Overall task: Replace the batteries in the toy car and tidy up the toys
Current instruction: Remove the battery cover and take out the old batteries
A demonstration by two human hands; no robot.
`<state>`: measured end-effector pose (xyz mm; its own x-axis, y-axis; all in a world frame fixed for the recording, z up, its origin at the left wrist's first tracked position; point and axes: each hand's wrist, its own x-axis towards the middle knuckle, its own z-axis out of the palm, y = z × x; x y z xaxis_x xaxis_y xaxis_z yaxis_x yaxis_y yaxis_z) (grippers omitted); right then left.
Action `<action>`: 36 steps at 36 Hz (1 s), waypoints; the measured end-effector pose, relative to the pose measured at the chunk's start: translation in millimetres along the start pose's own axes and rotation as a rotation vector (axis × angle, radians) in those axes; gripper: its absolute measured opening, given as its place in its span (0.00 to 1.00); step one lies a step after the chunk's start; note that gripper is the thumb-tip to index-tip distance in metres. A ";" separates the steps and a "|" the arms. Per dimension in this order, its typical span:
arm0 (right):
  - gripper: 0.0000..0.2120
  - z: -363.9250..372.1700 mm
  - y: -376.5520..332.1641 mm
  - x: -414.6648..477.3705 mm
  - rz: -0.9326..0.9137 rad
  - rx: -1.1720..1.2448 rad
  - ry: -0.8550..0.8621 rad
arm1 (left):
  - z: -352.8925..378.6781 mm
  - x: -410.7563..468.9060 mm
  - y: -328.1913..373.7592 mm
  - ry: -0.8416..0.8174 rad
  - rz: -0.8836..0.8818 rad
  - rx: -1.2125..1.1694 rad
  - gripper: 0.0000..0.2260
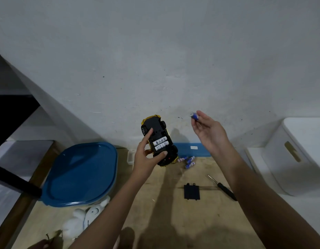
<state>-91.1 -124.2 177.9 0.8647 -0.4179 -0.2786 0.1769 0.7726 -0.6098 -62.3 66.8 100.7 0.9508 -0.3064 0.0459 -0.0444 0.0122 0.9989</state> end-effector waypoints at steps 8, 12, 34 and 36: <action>0.16 1.7 -9.2 1.9 0.143 0.343 0.277 | 0.3 -0.6 4.6 -0.009 0.038 0.017 0.37; 0.11 -2.7 -7.5 0.3 0.133 0.025 0.246 | -1.2 -2.6 3.9 -0.008 0.042 0.026 0.37; 0.19 14.3 62.2 -33.1 -0.505 -1.800 -0.151 | -7.6 -15.0 7.5 -0.166 0.120 0.069 0.41; 0.20 14.8 63.1 -32.9 -0.507 -1.811 -0.141 | -9.9 -14.2 7.1 -0.185 0.123 0.073 0.42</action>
<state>-101.4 -54.7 159.6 0.9404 -0.3041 0.1520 -0.1678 -0.8039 -0.5707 -73.1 80.6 107.2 0.8648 -0.4761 0.1596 -0.1852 -0.0070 0.9827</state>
